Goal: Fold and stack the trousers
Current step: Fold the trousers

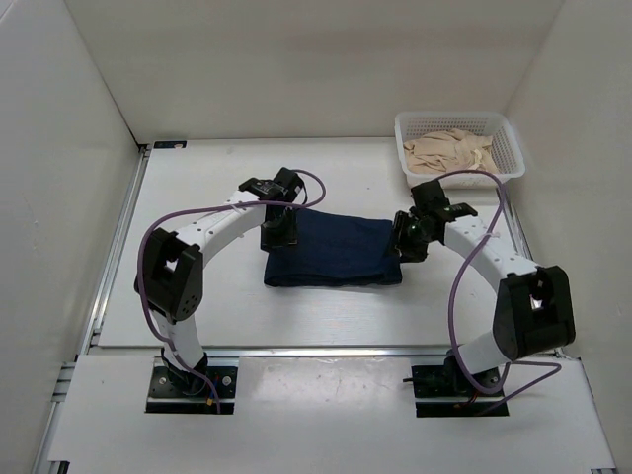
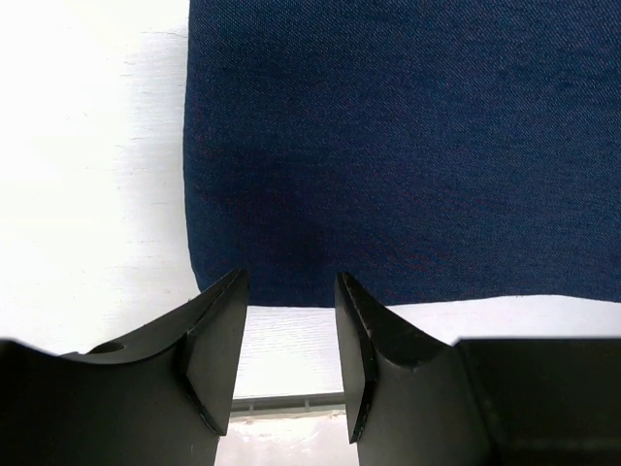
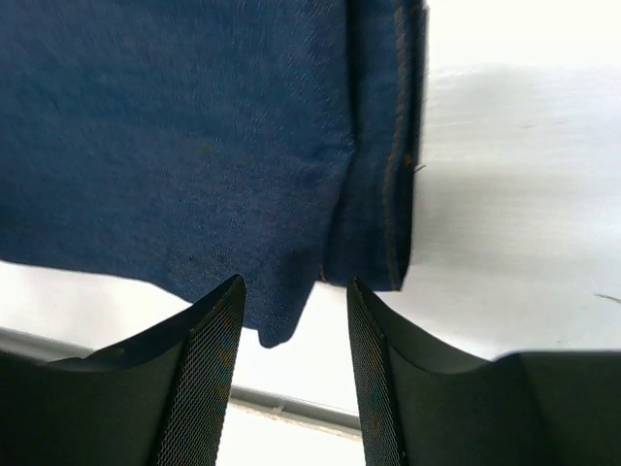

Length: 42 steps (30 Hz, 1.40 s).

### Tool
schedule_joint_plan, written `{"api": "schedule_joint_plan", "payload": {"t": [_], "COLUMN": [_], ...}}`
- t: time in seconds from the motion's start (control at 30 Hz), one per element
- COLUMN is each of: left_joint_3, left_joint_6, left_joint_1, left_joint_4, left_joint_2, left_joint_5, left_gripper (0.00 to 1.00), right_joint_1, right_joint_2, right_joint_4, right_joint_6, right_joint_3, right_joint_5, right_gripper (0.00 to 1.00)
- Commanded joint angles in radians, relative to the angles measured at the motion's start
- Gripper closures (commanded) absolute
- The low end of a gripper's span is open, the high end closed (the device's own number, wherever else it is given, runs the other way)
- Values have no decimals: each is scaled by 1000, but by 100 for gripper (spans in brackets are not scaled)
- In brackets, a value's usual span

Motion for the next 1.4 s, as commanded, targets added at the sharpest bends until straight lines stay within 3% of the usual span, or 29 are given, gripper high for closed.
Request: {"api": "schedule_joint_plan", "payload": {"t": [0.0, 0.17, 0.27, 0.3, 0.33, 0.37, 0.53, 0.73, 0.83, 1.0, 1.1, 1.37], "left_joint_3": [25, 43, 52, 52, 52, 62, 115, 152, 163, 163, 163, 95], "left_joint_6": [-5, -5, -5, -5, -5, 4, 13, 64, 85, 94, 104, 62], "left_joint_1": [3, 14, 24, 35, 35, 46, 46, 31, 5, -46, -89, -111], "left_joint_4": [9, -11, -20, -20, -20, -20, -48, -39, 0, 67, 80, 126], "left_joint_2": [-47, -68, -79, -79, -88, -88, -98, -58, 20, 204, 263, 263], "left_joint_5": [-35, -46, -55, -55, -55, -55, -35, 89, 147, 275, 284, 247], "left_gripper": [48, 48, 48, 48, 48, 48, 48, 48, 48, 59, 61, 61], "right_joint_1": [23, 34, 44, 53, 54, 54, 63, 63, 43, 6, -63, -72], "right_joint_2": [44, 121, 131, 131, 131, 119, 8, -51, -40, 10, 58, 213], "right_joint_4": [8, 31, 31, 31, 17, 8, -84, -199, -187, -112, -38, -29], "right_joint_6": [1, 1, 11, 11, 11, 11, -12, -72, -81, 16, 38, 27], "right_joint_3": [-7, 11, 35, 45, 66, 80, 193, 293, 231, 79, 33, 60], "right_joint_5": [-62, -74, -74, -74, -74, -74, 40, 208, 267, 485, 512, 536], "right_gripper": [49, 49, 69, 89, 98, 100, 100, 100, 100, 100, 100, 100]}}
